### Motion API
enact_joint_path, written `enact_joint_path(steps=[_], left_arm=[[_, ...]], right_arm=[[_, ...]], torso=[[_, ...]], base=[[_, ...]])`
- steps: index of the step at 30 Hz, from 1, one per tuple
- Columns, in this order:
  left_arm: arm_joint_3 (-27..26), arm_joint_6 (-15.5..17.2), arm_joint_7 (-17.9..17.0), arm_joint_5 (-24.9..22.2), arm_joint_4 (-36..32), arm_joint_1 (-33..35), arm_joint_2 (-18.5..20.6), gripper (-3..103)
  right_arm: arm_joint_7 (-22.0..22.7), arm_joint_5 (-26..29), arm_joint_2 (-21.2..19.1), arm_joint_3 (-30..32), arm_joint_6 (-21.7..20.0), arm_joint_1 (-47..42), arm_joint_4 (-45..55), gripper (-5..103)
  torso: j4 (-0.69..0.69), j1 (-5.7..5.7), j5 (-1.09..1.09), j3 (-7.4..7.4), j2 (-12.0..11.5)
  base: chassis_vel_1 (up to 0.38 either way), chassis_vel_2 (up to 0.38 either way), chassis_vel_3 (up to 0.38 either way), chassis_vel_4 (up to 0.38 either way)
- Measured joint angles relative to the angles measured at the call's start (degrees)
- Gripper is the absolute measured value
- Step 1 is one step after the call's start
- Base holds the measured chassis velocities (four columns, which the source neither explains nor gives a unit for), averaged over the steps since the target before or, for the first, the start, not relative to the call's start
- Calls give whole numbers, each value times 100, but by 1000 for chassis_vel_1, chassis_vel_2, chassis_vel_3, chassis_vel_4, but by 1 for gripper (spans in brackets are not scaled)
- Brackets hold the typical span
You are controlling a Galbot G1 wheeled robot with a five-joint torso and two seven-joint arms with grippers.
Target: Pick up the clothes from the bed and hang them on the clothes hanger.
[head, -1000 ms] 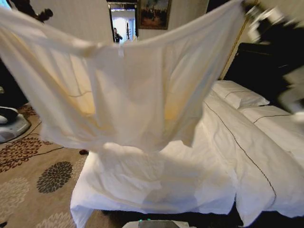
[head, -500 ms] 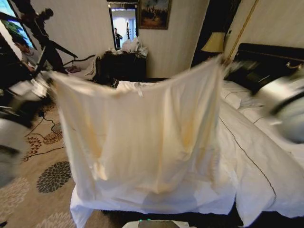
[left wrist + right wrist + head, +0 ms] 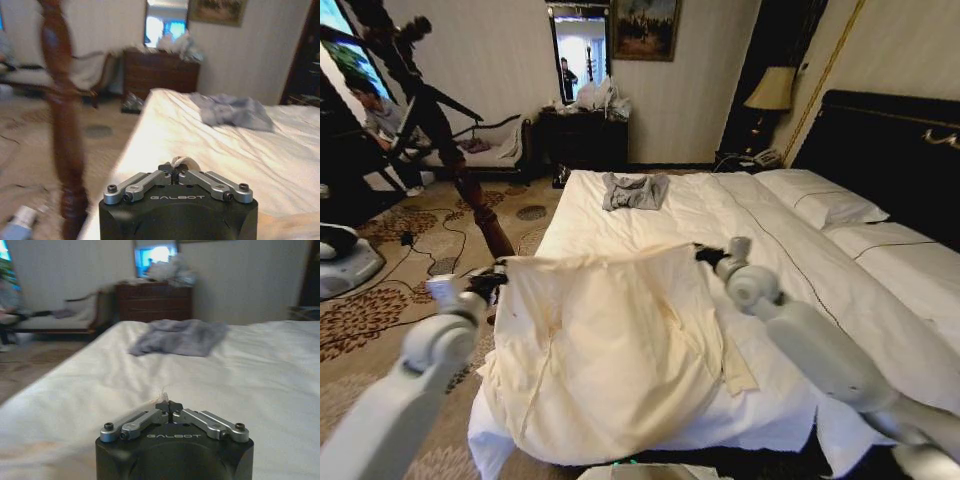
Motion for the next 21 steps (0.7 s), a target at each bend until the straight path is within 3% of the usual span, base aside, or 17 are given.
enact_joint_path(steps=[4, 8, 9, 14, 15, 19, 21], left_arm=[[860, 146, -244, 35, 411, -754, -528, 1], [1580, 61, -369, 347, 1322, -1582, -1265, 1], [1580, 61, -369, 347, 1322, -1582, -1265, 1], [1711, -253, -529, 733, 2557, -2057, -2158, 1], [1711, -253, -529, 733, 2557, -2057, -2158, 1], [1704, -431, -543, 687, 3074, -2204, -2823, 1], [1695, -436, -556, 600, 3087, -2193, -2915, 1]], right_arm=[[-99, -22, 291, -353, 83, 171, -127, 0], [76, 567, 579, -664, -125, 465, -422, 0], [76, 567, 579, -664, -125, 465, -422, 0], [351, 1292, 1107, -936, -301, 861, -1203, 0], [351, 1292, 1107, -936, -301, 861, -1203, 0], [652, 1678, 1678, -1125, -404, 1002, -1553, 0], [739, 1695, 1743, -1149, -479, 1003, -1575, -2]], torso=[[1, -1, -1, 0, 0], [-2, 0, 3, 0, 0], [-2, 0, 3, 0, 0], [2, 0, 3, 1, 0], [2, 0, 3, 1, 0], [2, 0, 2, 1, 0], [2, 0, 3, 0, 0]], base=[[0, 0, 0, 0], [0, 0, 0, 0], [0, 0, 0, 0], [0, 0, 0, 0], [0, 0, 0, 0], [0, 0, 0, 0], [0, 0, 0, 0]])
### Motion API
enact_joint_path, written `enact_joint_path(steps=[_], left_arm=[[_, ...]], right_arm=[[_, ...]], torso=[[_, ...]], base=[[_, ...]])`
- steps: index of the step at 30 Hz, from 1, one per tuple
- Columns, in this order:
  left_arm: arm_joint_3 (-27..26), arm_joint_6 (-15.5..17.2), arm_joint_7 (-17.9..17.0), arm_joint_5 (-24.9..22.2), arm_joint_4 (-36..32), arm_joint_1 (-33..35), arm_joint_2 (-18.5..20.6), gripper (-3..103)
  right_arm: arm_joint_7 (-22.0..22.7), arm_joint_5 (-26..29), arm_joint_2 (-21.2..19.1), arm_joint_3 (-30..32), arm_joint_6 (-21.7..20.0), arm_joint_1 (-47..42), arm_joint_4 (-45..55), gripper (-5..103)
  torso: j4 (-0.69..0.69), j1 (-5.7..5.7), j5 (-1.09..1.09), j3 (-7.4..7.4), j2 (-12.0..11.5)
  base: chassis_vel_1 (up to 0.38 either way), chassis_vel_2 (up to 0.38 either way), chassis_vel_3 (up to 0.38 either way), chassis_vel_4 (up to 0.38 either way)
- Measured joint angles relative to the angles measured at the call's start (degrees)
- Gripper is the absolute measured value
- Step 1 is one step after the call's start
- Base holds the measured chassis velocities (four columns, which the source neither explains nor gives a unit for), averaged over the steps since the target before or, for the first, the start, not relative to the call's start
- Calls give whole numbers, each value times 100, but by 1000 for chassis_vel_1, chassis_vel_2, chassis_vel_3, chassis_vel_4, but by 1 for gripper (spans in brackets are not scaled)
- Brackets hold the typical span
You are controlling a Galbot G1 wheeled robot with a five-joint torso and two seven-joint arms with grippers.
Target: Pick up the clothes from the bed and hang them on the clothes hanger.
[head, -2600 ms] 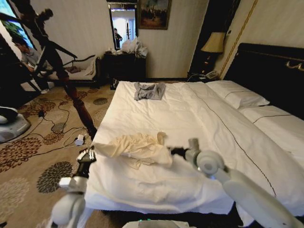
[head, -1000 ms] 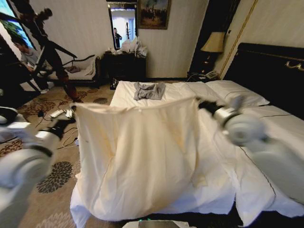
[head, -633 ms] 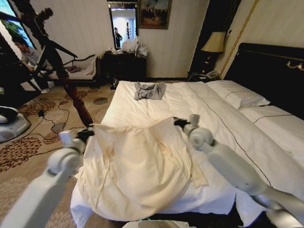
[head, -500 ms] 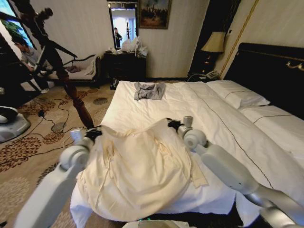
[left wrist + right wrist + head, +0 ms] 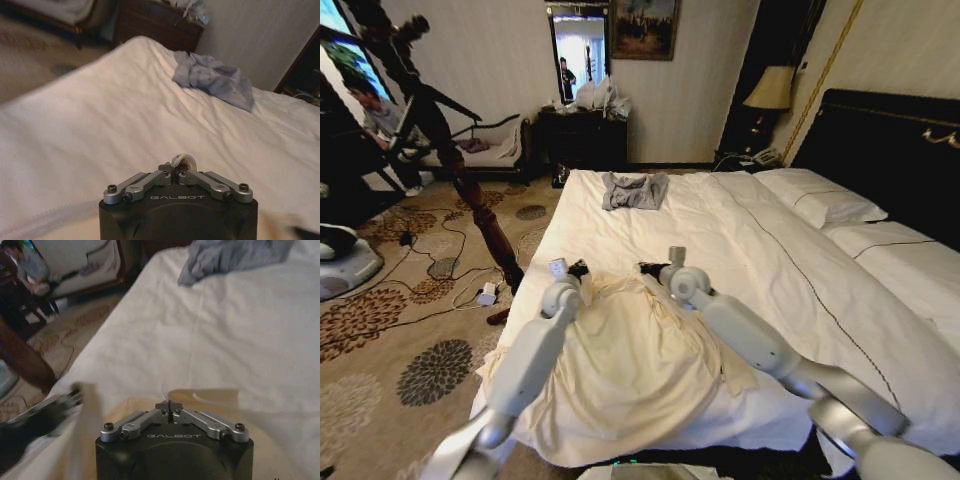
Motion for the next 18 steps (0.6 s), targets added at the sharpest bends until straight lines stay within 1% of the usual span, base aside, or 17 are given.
enact_joint_path(steps=[1, 2, 3, 4, 5, 7, 8, 9, 10, 11, 12, 13, 14, 15, 16, 17, 18], left_arm=[[-3, 13, 0, -84, -8, 36, -55, 1], [-3, 89, -13, -186, -53, 106, -80, -1], [-2, 174, -23, -253, -117, 176, -73, 3], [-2, 174, -23, -253, -117, 176, -73, 3], [3, 264, -28, -298, -191, 258, -46, 9], [-5, 523, -89, -492, -446, 483, 111, 20], [-5, 523, -89, -492, -446, 483, 111, 20], [-38, 698, -184, -675, -612, 607, 228, 20], [-94, 901, -267, -876, -837, 737, 359, 26], [-179, 1099, -290, -1065, -1169, 900, 512, 31], [-306, 1247, -218, -1200, -1455, 1035, 659, 36], [-306, 1247, -218, -1200, -1455, 1035, 659, 36], [-452, 1338, -74, -1320, -1754, 1187, 821, 41], [-657, 1383, 120, -1446, -2105, 1381, 999, 47], [-866, 1391, 289, -1562, -2381, 1551, 1144, 47], [-866, 1391, 289, -1562, -2381, 1551, 1144, 47], [-1142, 1376, 466, -1683, -2702, 1756, 1321, 53]], right_arm=[[66, 17, 42, -16, -116, -4, -11, 3], [135, 44, 48, -10, -271, -28, -8, 3], [229, 126, 38, 10, -427, -58, 23, 9], [229, 126, 38, 10, -427, -58, 23, 9], [388, 302, 11, 62, -610, -96, 98, 14], [860, 768, -102, 211, -993, -201, 375, 25], [860, 768, -102, 211, -993, -201, 375, 25], [1041, 944, -207, 287, -1127, -272, 535, 30], [1131, 1074, -349, 357, -1201, -344, 719, 36], [1156, 1145, -539, 453, -1212, -432, 959, 36], [1119, 1164, -700, 564, -1218, -519, 1176, 41], [1119, 1164, -700, 564, -1218, -519, 1176, 41], [1027, 1162, -856, 707, -1250, -609, 1393, 46], [863, 1122, -1018, 930, -1255, -717, 1645, 52], [705, 1024, -1154, 1169, -1235, -816, 1836, 57], [705, 1024, -1154, 1169, -1235, -816, 1836, 57], [420, 824, -1297, 1473, -1088, -928, 2042, 63]], torso=[[-1, -1, 0, 0, 0], [0, -1, -2, -1, 0], [-2, -1, -1, -1, 0], [-2, -1, -1, -1, 0], [-2, -1, 0, -1, 0], [-2, -1, -1, -1, 1], [-2, -1, -1, -1, 1], [-1, -1, -1, -1, 0], [-1, -1, -1, 0, 0], [0, -1, -3, -1, 1], [-2, -2, -3, -1, 1], [-2, -2, -3, -1, 1], [-3, -2, 1, -2, 1], [-3, -2, 1, -2, 1], [-1, -3, -2, -2, 2], [-1, -3, -2, -2, 2], [-3, -2, -2, -2, 2]], base=[[0, 0, 0, 0], [0, 0, 0, 0], [0, 0, 0, 0], [0, 0, 0, 0], [0, 0, 0, 0], [0, 0, 0, 0], [0, 0, 0, 0], [0, 0, 0, 0], [0, 0, 0, 0], [0, 0, 0, 0], [0, 0, 0, 0], [0, 0, 0, 0], [0, 0, 0, 0], [0, 0, 0, 0], [0, 0, 0, 0], [0, 0, 0, 0], [0, 0, 0, 0]])
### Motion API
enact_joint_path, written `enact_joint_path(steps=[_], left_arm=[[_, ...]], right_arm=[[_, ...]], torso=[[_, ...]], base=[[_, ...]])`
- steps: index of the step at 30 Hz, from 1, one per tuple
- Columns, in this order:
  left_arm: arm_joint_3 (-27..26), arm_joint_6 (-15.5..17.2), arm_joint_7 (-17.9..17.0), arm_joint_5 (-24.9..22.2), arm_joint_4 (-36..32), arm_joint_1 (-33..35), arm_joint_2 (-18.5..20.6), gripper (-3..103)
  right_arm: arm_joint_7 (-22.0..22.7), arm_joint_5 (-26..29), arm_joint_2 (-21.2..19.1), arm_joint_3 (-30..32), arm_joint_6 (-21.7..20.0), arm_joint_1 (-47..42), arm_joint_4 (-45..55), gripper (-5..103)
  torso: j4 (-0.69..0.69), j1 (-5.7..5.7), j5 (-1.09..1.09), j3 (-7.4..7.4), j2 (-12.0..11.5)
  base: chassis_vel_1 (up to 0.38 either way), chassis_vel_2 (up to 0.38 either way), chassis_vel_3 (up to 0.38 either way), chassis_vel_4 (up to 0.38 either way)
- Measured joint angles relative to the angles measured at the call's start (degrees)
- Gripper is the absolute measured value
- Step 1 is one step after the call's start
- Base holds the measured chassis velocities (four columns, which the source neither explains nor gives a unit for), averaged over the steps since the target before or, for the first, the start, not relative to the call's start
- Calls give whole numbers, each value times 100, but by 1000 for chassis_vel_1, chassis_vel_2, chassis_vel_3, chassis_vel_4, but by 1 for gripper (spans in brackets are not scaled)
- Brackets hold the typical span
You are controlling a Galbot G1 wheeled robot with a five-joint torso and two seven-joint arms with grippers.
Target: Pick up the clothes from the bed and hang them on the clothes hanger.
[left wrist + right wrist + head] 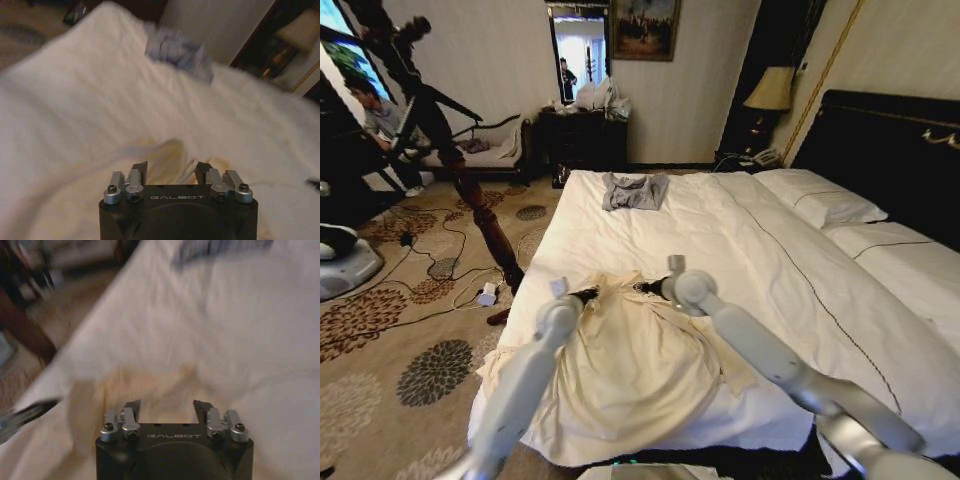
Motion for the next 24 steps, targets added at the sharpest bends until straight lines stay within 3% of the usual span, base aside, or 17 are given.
enact_joint_path(steps=[3, 4, 7, 9, 12, 14, 18, 19, 22, 24], left_arm=[[-868, -194, 314, -154, -851, 575, 452, 69], [-868, -194, 314, -154, -851, 575, 452, 69], [-1612, -296, 272, -292, -1488, 863, 919, 85], [-1825, -309, 261, -209, -1635, 962, 1043, 85], [-2478, -353, 335, 114, -2078, 1364, 1221, 98], [-2715, -382, 368, 148, -2215, 1487, 1253, 99], [-3683, -596, 564, 279, -2455, 1872, 1583, 100], [-3683, -596, 564, 279, -2455, 1872, 1583, 100], [-4218, -982, 814, 632, -2620, 2399, 1617, 100], [-4264, -1055, 871, 719, -2710, 2557, 1492, 100]], right_arm=[[-892, -1190, -269, 543, 1001, -109, 164, 74], [-892, -1190, -269, 543, 1001, -109, 164, 74], [-1133, -1713, -407, 1203, 1736, -288, 313, 90], [-1124, -1779, -423, 1460, 1858, -386, 403, 95], [-1098, -2161, -471, 2545, 2171, -976, 927, 99], [-1151, -2327, -527, 2901, 2281, -1254, 1116, 99], [-1724, -2956, -716, 4381, 2858, -2630, 1643, 100], [-1724, -2956, -716, 4381, 2858, -2630, 1643, 100], [-2054, -3229, -406, 5619, 3096, -3684, 2085, 100], [-2103, -3274, -279, 5854, 3113, -3952, 2205, 100]], torso=[[5, -1, -3, 0, 0], [5, -1, -3, 0, 0], [5, 0, 0, 0, 0], [1, 1, -1, 0, 0], [1, 1, 1, 1, 0], [4, 1, -1, 0, 0], [-2, 0, 3, -1, 0], [-2, 0, 3, -1, 0], [1, 1, 5, 0, 0], [2, 1, 0, 0, 0]], base=[[0, 0, 0, 0], [0, 0, 0, 0], [0, 0, 0, 0], [0, 0, 0, 0], [0, 0, 0, 0], [0, 0, 0, 0], [0, 0, 0, 0], [0, 0, 0, 0], [0, 0, 0, 0], [0, 0, 0, 0]])
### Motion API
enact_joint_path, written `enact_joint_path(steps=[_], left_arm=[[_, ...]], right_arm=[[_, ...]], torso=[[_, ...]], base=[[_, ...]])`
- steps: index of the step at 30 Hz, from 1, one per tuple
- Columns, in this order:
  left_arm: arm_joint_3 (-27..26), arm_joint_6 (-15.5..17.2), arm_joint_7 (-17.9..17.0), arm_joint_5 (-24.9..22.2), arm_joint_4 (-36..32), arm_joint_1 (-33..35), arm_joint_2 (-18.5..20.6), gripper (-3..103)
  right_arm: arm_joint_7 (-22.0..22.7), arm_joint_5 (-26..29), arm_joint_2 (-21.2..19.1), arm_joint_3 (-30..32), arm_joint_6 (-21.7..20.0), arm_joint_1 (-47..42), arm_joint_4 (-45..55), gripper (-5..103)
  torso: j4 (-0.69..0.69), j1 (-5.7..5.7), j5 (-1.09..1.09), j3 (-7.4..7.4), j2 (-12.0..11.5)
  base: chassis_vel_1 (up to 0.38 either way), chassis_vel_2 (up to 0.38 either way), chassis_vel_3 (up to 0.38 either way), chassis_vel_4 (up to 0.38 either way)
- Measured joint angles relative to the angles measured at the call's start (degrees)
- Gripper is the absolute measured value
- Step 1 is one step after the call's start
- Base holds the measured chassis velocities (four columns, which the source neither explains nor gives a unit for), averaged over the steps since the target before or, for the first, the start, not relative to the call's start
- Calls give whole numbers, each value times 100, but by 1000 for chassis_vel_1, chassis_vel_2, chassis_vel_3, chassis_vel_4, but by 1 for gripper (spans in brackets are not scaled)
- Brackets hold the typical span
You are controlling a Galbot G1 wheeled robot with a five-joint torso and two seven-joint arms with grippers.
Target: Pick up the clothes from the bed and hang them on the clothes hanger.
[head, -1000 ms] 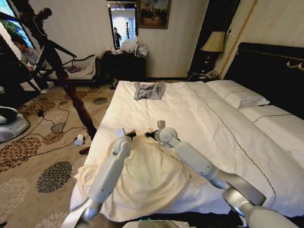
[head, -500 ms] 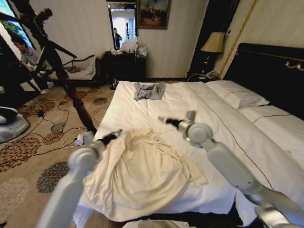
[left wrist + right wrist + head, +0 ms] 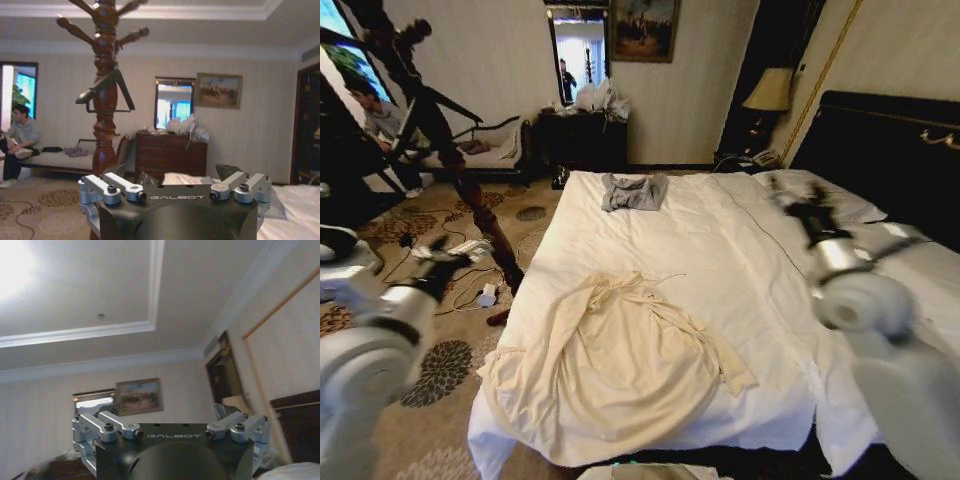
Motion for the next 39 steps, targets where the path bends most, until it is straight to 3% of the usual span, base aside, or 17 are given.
enact_joint_path(steps=[4, 8, 10, 11, 15, 16, 17, 21, 22, 24, 25, 29, 31, 33, 35, 36, 39], left_arm=[[31, -132, 183, 275, -213, 430, -786, 100], [-192, -127, 197, 165, -216, 324, -743, 100], [-401, -37, 175, -43, -108, 46, -322, 100], [-401, -37, 175, -43, -108, 46, -322, 100], [-515, -6, 126, -467, 643, -723, 1131, 100], [-437, -44, 125, -571, 904, -962, 1471, 100], [-437, -44, 125, -571, 904, -962, 1471, 100], [147, -265, 315, -1120, 2296, -1928, 2515, 100], [147, -265, 315, -1120, 2296, -1928, 2515, 100], [649, -548, 511, -1567, 3046, -2498, 2835, 100], [649, -548, 511, -1567, 3046, -2498, 2835, 100], [1910, -872, 702, -1857, 4220, -4067, 2873, 100], [2263, -878, 712, -1866, 4490, -4463, 2832, 100], [3079, -877, 807, -1858, 4998, -5378, 2739, 100], [3804, -855, 916, -1822, 5473, -6303, 2613, 100], [3804, -855, 916, -1822, 5473, -6303, 2613, 100], [4829, -764, 1010, -1655, 6211, -7536, 2307, 100]], right_arm=[[-114, -54, 457, 592, -29, -757, 342, 100], [-65, -73, 580, 924, -190, -1145, 514, 100], [-8, -81, 628, 1207, -307, -1358, 638, 100], [-8, -81, 628, 1207, -307, -1358, 638, 100], [80, -85, 795, 1459, -399, -1539, 833, 100], [109, -84, 858, 1468, -415, -1557, 882, 100], [109, -84, 858, 1468, -415, -1557, 882, 100], [145, -162, 1153, 1359, -440, -1612, 979, 100], [145, -162, 1153, 1359, -440, -1612, 979, 100], [143, -277, 1308, 1272, -427, -1656, 981, 100], [143, -277, 1308, 1272, -427, -1656, 981, 100], [144, -350, 1469, 1247, -356, -1718, 936, 100], [147, -364, 1500, 1247, -345, -1733, 923, 100], [149, -409, 1558, 1248, -325, -1769, 896, 100], [151, -455, 1613, 1257, -312, -1798, 856, 100], [151, -455, 1613, 1257, -312, -1798, 856, 100], [156, -538, 1694, 1273, -296, -1826, 793, 100]], torso=[[2, -1, -2, 0, 0], [2, 0, 0, 1, -1], [1, 0, -2, 0, -1], [1, 0, -2, 0, -1], [-2, 1, -4, 2, -1], [0, 2, -1, 2, -1], [0, 2, -1, 2, -1], [-2, 2, -2, 2, -1], [-2, 2, -2, 2, -1], [3, 2, 1, 2, -2], [3, 2, 1, 2, -2], [0, 2, 2, 2, -1], [1, 2, 2, 2, -2], [0, 2, -7, 3, -2], [0, 2, 1, 2, -2], [0, 2, 1, 2, -2], [-2, 1, 1, 2, -2]], base=[[0, 0, 0, 0], [0, 0, 0, 0], [0, 0, 0, 0], [0, 0, 0, 0], [0, 0, 0, 0], [0, 0, 0, 0], [0, 0, 0, 0], [0, 0, 0, 0], [0, 0, 0, 0], [0, 0, 0, 0], [0, 0, 0, 0], [0, 0, 0, 0], [0, 0, 0, 0], [0, 0, 0, 0], [0, 0, 0, 0], [0, 0, 0, 0], [0, 0, 0, 0]])
